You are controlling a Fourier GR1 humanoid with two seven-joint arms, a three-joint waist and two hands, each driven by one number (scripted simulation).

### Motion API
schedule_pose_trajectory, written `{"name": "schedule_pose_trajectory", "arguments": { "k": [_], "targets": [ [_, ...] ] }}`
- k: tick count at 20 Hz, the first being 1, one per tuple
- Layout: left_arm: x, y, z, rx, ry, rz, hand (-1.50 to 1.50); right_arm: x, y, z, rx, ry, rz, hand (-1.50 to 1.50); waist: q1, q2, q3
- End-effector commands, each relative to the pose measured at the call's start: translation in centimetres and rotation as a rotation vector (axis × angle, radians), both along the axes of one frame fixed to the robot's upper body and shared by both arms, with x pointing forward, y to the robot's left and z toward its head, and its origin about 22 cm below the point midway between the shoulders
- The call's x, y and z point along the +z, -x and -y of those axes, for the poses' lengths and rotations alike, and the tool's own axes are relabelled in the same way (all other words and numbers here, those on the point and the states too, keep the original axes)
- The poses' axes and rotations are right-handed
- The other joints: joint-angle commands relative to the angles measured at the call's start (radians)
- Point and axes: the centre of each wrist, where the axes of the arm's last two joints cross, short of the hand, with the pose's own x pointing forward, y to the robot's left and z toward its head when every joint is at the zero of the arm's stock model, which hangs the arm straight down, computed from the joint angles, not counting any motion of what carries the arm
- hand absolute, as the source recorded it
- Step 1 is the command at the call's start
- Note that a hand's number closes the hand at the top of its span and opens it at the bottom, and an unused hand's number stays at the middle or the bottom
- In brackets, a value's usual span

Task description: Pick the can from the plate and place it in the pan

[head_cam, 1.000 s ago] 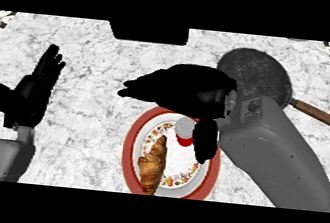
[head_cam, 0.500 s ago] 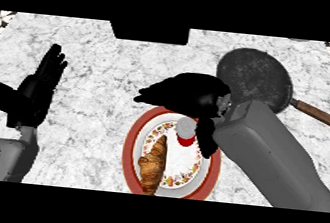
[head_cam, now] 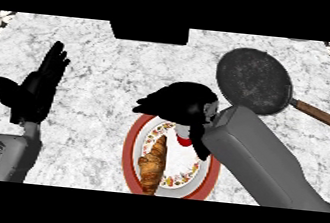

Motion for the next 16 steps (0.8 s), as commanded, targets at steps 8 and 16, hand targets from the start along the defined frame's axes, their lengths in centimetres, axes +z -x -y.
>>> {"name": "schedule_pose_trajectory", "arguments": {
  "k": [8,16],
  "targets": [
    [0.9,0.3,-0.6,0.006,0.005,-0.009,0.0,-4.3,0.5,-0.6,0.024,0.183,0.137,-1.5,0.005,0.0,0.0],
    [0.7,1.1,0.8,-0.005,0.0,-0.002,0.0,-3.7,0.5,-1.9,0.014,0.246,0.113,-1.5,0.002,-0.002,0.0]
  ]
}}
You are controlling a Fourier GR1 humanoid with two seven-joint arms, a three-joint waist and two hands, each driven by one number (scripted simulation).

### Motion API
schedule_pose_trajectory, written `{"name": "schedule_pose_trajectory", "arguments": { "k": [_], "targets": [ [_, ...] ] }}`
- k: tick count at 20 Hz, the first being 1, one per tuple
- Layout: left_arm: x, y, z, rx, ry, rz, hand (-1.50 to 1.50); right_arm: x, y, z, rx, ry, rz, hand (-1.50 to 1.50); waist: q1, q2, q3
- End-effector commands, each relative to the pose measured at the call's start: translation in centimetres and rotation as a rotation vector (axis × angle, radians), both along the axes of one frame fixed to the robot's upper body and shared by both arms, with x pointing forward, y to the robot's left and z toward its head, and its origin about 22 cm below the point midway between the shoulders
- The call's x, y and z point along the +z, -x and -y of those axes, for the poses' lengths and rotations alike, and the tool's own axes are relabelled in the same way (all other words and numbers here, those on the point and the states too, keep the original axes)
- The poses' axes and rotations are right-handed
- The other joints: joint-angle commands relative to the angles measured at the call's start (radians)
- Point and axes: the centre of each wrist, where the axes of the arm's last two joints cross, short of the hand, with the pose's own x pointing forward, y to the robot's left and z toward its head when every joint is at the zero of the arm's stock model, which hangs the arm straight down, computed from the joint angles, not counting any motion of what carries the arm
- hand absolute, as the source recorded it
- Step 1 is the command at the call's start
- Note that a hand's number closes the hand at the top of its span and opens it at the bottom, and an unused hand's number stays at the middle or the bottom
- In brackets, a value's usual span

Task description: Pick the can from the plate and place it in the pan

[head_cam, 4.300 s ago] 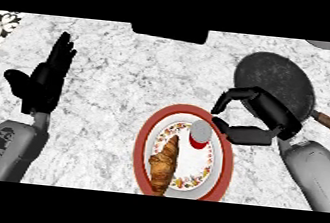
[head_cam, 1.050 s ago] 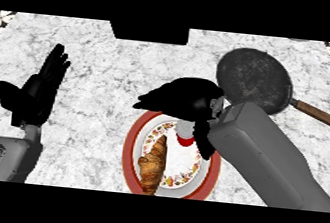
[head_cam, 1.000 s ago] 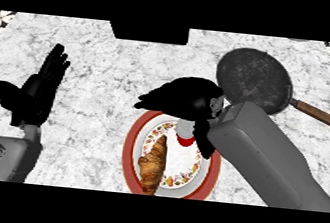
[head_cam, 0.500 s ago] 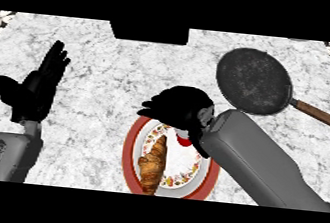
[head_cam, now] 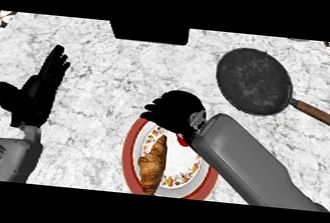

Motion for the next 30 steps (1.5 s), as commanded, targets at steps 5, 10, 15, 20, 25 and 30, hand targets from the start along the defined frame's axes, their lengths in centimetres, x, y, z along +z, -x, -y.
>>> {"name": "schedule_pose_trajectory", "arguments": {
  "k": [5,10,15,20,25,30],
  "targets": [
    [2.1,-1.2,-0.1,0.0,0.02,-0.009,0.0,-1.0,-1.0,-0.5,0.015,0.024,0.015,-1.5,0.0,0.0,0.0],
    [-0.6,0.6,0.3,0.002,-0.003,0.004,0.0,-4.8,-0.1,-1.5,0.003,0.089,0.019,-1.5,0.001,0.001,0.0],
    [-1.9,2.4,0.0,-0.013,0.019,-0.014,0.0,-5.0,-0.8,0.7,0.004,0.117,-0.006,-1.5,0.001,-0.001,0.0],
    [-0.8,0.5,-0.7,-0.009,-0.005,-0.001,0.0,-6.0,-1.8,-0.1,0.127,0.103,-0.072,1.5,0.004,0.002,0.0],
    [-0.9,0.6,0.1,-0.005,0.0,-0.003,0.0,-7.0,0.2,-1.6,0.159,0.077,-0.036,1.5,-0.002,0.0,0.0],
    [-0.3,0.1,0.5,0.008,0.023,-0.013,0.0,-7.8,-0.8,1.5,-0.304,0.0,-0.039,1.5,-0.013,-0.002,0.001]
  ]
}}
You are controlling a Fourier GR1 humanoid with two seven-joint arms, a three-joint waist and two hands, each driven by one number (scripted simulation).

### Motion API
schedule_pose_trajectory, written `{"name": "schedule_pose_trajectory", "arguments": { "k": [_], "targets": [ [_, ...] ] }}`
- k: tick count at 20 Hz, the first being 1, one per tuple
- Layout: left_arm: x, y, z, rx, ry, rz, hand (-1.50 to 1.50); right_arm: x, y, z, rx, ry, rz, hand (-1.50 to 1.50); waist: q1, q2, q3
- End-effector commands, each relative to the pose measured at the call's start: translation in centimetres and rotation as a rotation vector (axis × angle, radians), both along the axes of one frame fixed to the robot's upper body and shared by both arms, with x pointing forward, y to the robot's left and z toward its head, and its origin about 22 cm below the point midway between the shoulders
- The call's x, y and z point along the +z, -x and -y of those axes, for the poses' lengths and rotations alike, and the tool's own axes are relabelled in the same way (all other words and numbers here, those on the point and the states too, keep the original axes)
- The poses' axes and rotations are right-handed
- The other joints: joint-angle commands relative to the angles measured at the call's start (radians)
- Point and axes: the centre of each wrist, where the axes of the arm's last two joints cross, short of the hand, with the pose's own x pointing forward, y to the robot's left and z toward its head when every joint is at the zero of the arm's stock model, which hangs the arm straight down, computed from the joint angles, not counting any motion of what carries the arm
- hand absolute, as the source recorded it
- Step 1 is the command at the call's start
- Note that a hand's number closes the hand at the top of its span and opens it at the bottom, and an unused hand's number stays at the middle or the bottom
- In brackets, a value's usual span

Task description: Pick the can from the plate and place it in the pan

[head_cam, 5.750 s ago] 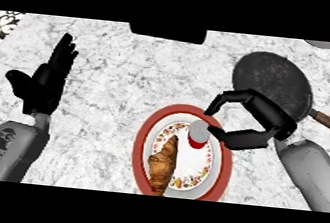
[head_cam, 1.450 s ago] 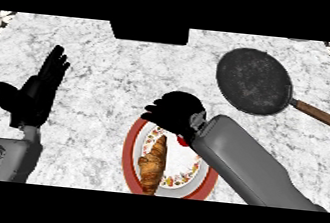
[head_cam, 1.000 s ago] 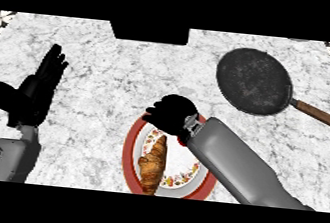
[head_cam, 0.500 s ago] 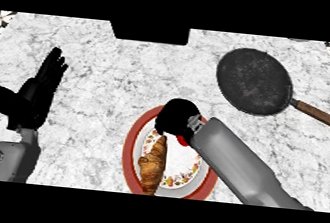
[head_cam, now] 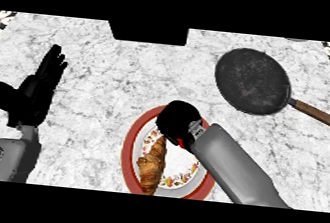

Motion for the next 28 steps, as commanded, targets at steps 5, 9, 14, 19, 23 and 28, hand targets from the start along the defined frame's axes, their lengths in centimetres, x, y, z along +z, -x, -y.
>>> {"name": "schedule_pose_trajectory", "arguments": {
  "k": [5,9,14,19,23,28],
  "targets": [
    [0.0,0.0,-0.7,-0.005,-0.005,-0.009,0.0,-3.1,-0.8,5.3,-0.745,-0.148,0.036,1.5,-0.001,0.007,0.002],
    [0.0,0.0,0.1,-0.011,0.001,-0.01,0.0,-0.9,0.3,3.8,-0.935,-0.296,0.238,1.5,0.038,-0.002,0.002],
    [-0.4,-0.4,1.8,-0.059,0.0,-0.008,0.0,4.3,2.0,-0.9,-0.993,-0.522,0.567,1.5,0.053,0.001,0.0],
    [0.4,-0.5,1.7,-0.032,-0.008,0.005,0.0,6.7,4.4,-3.9,-1.101,-0.681,0.656,1.5,0.037,0.002,0.0],
    [-1.3,1.1,1.9,-0.035,-0.026,-0.003,0.0,8.1,3.2,-4.7,-1.171,-0.757,0.751,1.5,0.031,0.005,0.0],
    [-0.2,-0.5,0.7,-0.013,-0.006,-0.018,0.0,10.6,0.7,-1.5,-1.259,-1.017,0.695,1.5,0.006,0.009,0.001]
  ]
}}
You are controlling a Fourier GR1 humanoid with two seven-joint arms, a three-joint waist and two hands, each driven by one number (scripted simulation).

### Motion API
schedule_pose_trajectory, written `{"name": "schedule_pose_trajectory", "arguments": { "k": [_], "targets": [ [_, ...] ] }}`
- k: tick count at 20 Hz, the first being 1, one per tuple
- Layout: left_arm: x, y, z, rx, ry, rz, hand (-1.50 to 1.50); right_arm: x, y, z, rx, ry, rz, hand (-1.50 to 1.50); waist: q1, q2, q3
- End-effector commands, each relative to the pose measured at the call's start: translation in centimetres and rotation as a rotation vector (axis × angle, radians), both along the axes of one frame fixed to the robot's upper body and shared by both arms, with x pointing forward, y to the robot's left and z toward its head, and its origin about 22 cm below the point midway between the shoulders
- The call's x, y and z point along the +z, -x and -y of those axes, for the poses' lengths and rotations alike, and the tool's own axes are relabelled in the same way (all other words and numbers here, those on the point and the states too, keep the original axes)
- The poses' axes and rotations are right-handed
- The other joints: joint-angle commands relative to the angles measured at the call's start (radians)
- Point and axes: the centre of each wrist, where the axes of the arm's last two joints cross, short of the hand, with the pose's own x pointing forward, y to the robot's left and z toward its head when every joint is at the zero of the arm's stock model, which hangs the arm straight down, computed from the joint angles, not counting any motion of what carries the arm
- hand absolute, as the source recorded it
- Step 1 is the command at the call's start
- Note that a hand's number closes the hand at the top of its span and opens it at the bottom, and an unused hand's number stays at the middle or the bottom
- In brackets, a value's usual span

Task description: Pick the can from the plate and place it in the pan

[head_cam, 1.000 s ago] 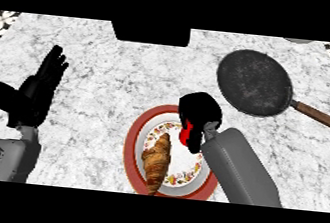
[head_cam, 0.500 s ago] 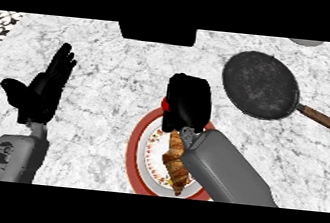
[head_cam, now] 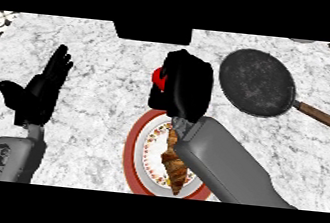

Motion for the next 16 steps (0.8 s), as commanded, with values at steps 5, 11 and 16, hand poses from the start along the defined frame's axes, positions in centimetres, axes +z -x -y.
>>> {"name": "schedule_pose_trajectory", "arguments": {
  "k": [5,11,16],
  "targets": [
    [0.7,0.2,0.5,0.023,0.0,-0.006,0.0,-0.8,-4.0,7.0,-0.166,-0.212,0.089,1.5,-0.018,-0.001,0.001],
    [1.3,0.1,0.3,0.008,0.005,0.014,0.0,-1.5,-8.9,16.6,-0.248,-0.098,0.122,1.5,-0.008,0.005,0.001],
    [0.9,-0.3,-1.1,0.013,0.019,0.009,0.0,-5.7,-10.1,20.8,-0.324,0.054,0.081,1.5,-0.003,0.007,0.0]
  ]
}}
